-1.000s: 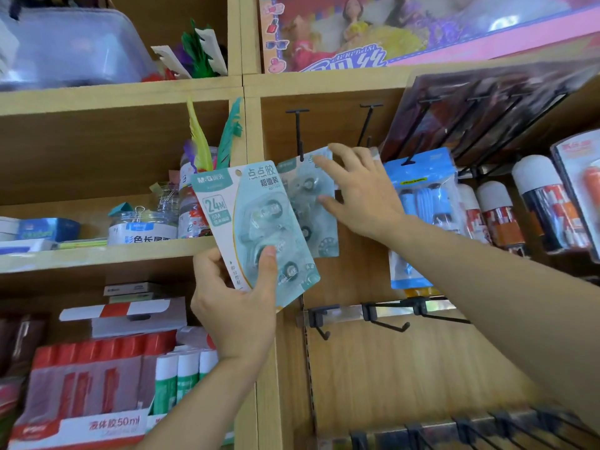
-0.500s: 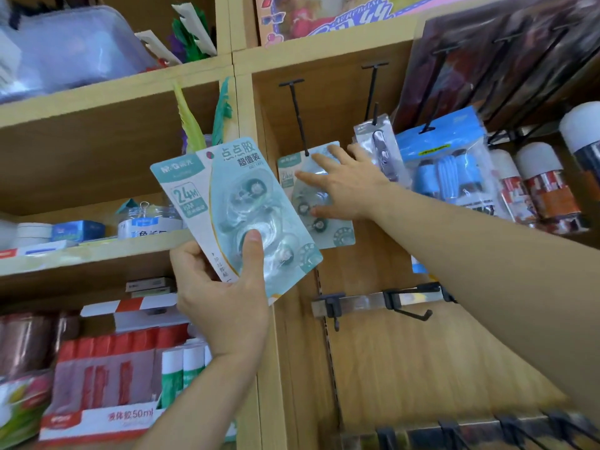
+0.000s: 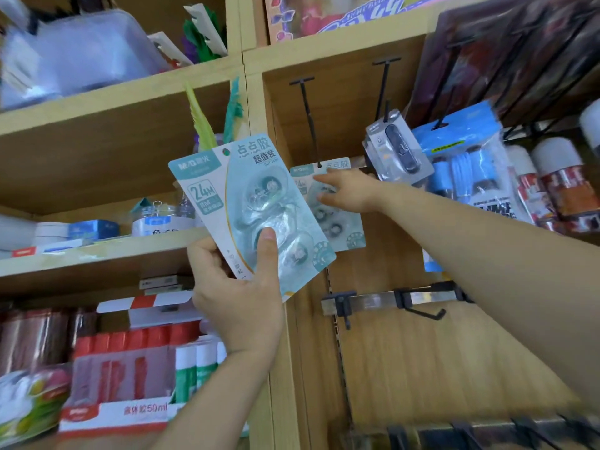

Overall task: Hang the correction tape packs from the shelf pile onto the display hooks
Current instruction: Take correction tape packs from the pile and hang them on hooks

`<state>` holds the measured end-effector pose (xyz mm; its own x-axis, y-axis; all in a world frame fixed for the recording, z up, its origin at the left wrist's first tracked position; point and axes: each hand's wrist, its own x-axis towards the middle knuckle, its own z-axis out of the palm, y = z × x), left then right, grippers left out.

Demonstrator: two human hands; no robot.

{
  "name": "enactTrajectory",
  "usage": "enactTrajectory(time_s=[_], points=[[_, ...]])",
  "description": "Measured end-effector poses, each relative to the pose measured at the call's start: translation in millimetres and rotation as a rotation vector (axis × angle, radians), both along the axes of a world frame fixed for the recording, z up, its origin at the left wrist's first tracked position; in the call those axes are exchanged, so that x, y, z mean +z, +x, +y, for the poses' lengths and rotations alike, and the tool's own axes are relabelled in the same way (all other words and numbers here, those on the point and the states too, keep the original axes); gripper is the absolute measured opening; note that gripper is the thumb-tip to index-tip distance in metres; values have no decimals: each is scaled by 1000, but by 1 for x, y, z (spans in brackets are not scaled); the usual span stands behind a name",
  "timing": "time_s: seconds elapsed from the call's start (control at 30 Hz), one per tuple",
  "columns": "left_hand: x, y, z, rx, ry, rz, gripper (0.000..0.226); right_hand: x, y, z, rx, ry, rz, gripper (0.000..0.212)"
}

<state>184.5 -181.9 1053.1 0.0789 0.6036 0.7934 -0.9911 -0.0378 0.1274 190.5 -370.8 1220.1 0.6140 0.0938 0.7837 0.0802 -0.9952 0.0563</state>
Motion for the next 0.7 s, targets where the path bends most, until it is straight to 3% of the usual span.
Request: enactTrajectory(time_s=[0.17, 0.3, 0.5, 0.7], points=[[-1, -1, 0, -22, 17, 2, 35, -28, -43, 20, 562, 363, -185, 30], [-1, -6, 0, -41, 25, 20, 35, -50, -79, 38, 764, 596, -36, 36], [-1, -10, 0, -51, 99, 31, 35, -78, -102, 46, 790, 559, 45, 32], [1, -8, 0, 27, 214, 31, 37, -85, -118, 45, 885, 730, 110, 36]])
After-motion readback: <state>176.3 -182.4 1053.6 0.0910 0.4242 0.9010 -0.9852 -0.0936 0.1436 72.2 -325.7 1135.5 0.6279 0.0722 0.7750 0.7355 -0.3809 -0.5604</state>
